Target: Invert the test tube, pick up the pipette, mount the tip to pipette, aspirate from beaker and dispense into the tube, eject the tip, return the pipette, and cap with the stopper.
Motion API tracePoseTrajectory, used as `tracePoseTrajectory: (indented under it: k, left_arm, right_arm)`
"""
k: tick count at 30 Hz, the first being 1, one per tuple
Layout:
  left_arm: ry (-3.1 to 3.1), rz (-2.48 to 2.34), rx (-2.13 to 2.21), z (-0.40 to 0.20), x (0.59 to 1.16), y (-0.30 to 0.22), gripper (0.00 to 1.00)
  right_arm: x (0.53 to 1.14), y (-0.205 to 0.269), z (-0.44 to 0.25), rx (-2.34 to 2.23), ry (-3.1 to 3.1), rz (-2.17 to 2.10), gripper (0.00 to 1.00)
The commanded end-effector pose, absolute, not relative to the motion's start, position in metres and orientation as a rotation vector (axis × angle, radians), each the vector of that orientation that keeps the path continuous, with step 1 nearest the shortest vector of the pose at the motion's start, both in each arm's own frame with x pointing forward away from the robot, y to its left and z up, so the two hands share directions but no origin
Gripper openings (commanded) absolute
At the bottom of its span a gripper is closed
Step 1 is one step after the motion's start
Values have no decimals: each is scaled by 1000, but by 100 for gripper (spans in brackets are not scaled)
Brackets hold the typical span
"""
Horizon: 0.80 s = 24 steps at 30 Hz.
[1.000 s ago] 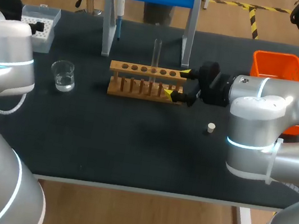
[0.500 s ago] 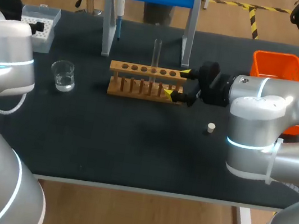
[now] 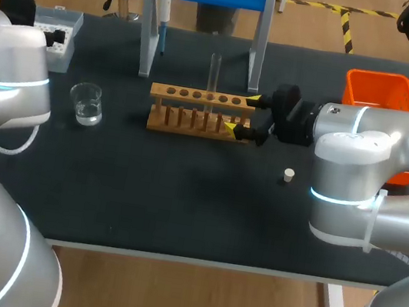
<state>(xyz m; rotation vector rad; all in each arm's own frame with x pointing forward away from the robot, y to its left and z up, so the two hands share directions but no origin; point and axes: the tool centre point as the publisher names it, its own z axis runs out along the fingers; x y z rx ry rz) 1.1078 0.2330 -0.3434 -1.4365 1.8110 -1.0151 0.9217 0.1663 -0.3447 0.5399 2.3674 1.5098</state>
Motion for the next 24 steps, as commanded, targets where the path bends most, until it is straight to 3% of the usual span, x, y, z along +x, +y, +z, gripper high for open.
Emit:
tracePoseTrajectory:
  k: [1,5,7,24]
  left_arm:
    - [1824,-1011,-1436,-347,1115,232,100]
    - [1829,-1014,-1433,-348,1118,230,99]
    - [1832,-1013,-1430,-349,1120,229,86]
    - [1827,-1002,-1436,-355,1127,231,75]
  right_arm:
    - [922,167,-345,540,2367,1510,100]
    - [922,167,-345,540,2367,1510,100]
    - [922,167,-345,540,2367,1510,100]
    - [922,167,-345,540,2367,1510,100]
